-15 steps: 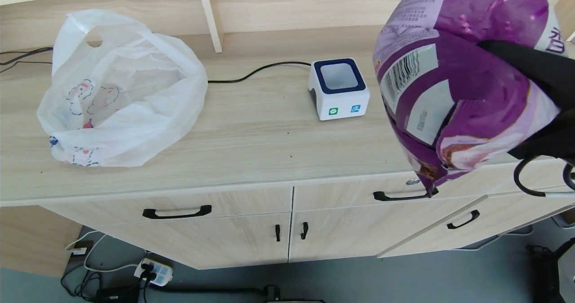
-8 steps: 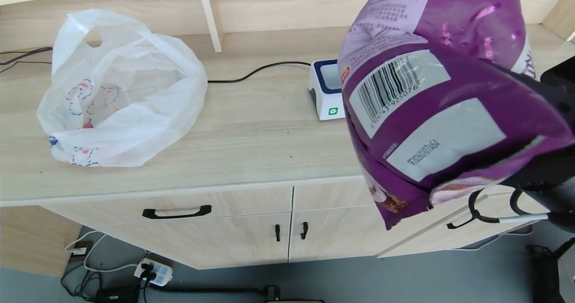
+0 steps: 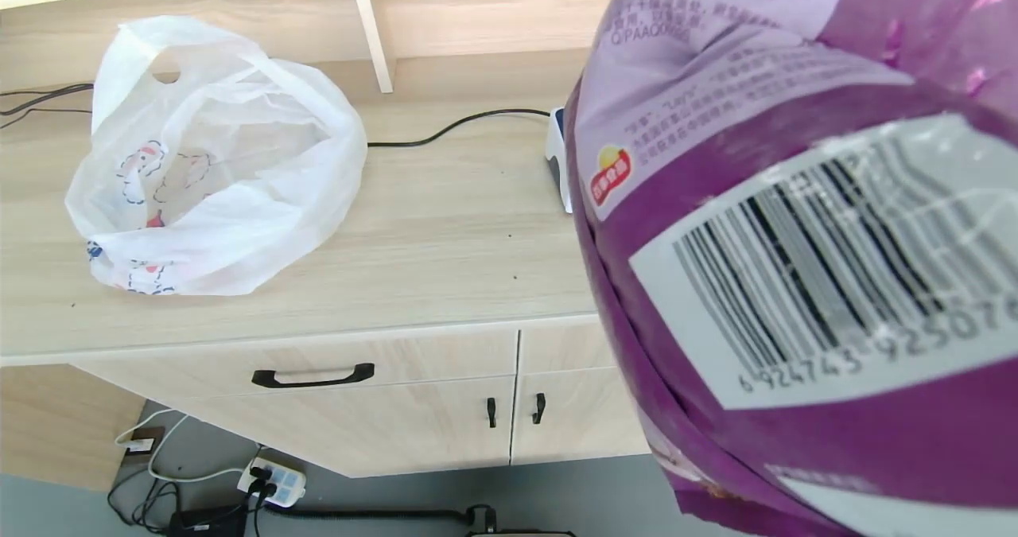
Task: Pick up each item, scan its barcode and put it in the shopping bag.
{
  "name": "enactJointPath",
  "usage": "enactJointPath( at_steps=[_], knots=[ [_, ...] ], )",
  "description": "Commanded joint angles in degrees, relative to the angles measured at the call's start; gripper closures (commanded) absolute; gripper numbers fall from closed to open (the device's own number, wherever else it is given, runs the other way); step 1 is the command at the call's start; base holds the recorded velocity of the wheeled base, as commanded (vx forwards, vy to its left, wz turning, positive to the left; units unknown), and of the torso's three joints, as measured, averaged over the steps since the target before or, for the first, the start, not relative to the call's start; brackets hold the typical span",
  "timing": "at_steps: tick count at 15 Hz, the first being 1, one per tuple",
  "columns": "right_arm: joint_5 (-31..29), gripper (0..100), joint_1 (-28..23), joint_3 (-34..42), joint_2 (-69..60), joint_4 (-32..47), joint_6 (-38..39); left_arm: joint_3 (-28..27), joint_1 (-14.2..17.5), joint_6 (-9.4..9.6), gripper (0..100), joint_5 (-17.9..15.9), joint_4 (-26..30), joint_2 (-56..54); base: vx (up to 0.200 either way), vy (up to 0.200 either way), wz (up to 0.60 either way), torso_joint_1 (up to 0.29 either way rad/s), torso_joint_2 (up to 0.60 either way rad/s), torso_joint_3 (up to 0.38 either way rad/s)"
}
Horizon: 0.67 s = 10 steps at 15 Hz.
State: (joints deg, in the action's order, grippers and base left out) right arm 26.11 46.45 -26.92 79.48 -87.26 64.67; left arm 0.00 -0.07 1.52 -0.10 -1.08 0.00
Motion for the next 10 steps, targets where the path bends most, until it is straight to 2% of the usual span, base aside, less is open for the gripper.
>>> enactJointPath(
  at_steps=[1,3,5,6,7,8,10],
  knots=[
    [0.0,100,0.0,0.3,0.3,0.0,-0.6,0.0,0.0,0.06,0,0.0,0.0,0.0,0.000,0.000,0.00,0.000,0.00,0.000],
    [0.0,100,-6.0,-2.4,2.1,1.2,-5.3,0.0,0.0,-0.03,0,0.0,-0.1,0.1,0.000,0.000,0.00,0.000,0.00,0.000],
    [-0.7,100,-12.2,-7.5,1.6,11.6,-11.2,0.0,0.0,-0.03,0,0.0,0.0,0.1,0.000,0.000,0.00,0.000,0.00,0.000],
    [-1.1,100,-13.8,-9.2,1.0,18.4,-20.1,0.0,0.0,-0.21,0,0.0,0.0,0.1,0.000,0.000,0.00,0.000,0.00,0.000],
    [-3.0,100,-14.5,-11.3,0.7,27.0,-30.2,0.0,0.0,-0.38,0,0.0,0.0,0.0,0.000,0.000,0.00,0.000,0.00,0.000],
    [-5.6,100,-14.5,-13.7,0.1,32.9,-35.3,0.0,0.0,-0.38,0,0.0,0.0,0.1,0.000,0.000,0.00,0.000,0.00,0.000],
    [-9.9,100,-14.6,-21.4,0.1,40.0,-41.0,0.0,0.0,-0.29,0,0.0,0.0,0.1,0.000,0.000,0.00,0.000,0.00,0.000]
  ],
)
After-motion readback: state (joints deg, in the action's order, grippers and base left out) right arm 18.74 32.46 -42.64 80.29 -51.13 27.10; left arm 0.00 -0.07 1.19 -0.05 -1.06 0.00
